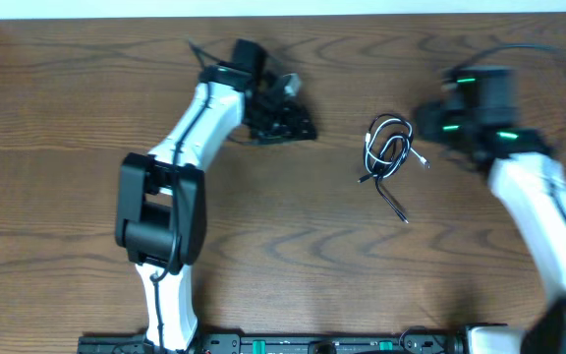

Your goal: Untangle cables

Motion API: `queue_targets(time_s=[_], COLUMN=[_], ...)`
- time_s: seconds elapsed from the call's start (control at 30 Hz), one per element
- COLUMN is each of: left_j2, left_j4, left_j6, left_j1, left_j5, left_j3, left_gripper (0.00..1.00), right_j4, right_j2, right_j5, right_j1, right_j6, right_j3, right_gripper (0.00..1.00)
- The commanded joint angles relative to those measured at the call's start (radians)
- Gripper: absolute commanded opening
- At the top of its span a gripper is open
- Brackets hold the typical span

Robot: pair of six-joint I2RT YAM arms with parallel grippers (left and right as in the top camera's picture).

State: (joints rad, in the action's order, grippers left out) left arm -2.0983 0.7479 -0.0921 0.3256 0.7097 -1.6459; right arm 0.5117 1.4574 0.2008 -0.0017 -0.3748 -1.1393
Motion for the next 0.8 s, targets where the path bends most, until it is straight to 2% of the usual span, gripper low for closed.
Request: queue_targets(time_s=[0.0,0.17,0.3,0.47,0.6,0.77], left_j2=[0.059,0.059,0.058,0.040,0.026,0.011], left_j4=[-0.060,-0.180,-0.198,-0.232,-0.266,-0.340], left_j6=[0.019,0.008,0.008,0.008,-0.018,-0.057], left_j1=[0.095,0.202,0.278,0.355,0.383,0.394], left_j5=[0.010,-0.024,-0.155,-0.224,-0.322,-0.325], left_j3=[0.005,0.006,0.006,0.006,0.006,0.006], left_gripper=[0.66,0.66,0.66,0.67,0.67,0.67], right_j4=[0.036,0.096,0.111,0.121,0.139,0.144], right_j2=[-0.066,-0.060,-0.036,-0.011,-0.003,-0.003], right_j5=[0.042,0.076,0.083,0.083,0.083,0.083], right_j1=[-0.090,-0.146,-0.133,-0.127,-0.127,-0.127], right_j6=[0.002,0.008,0.016,0.025,0.041,0.044], right_j3=[-0.018,-0.016,-0.016,-0.016,-0.014,-0.011], right_gripper=[0.41,0.41,0.41,0.41,0.40,0.41])
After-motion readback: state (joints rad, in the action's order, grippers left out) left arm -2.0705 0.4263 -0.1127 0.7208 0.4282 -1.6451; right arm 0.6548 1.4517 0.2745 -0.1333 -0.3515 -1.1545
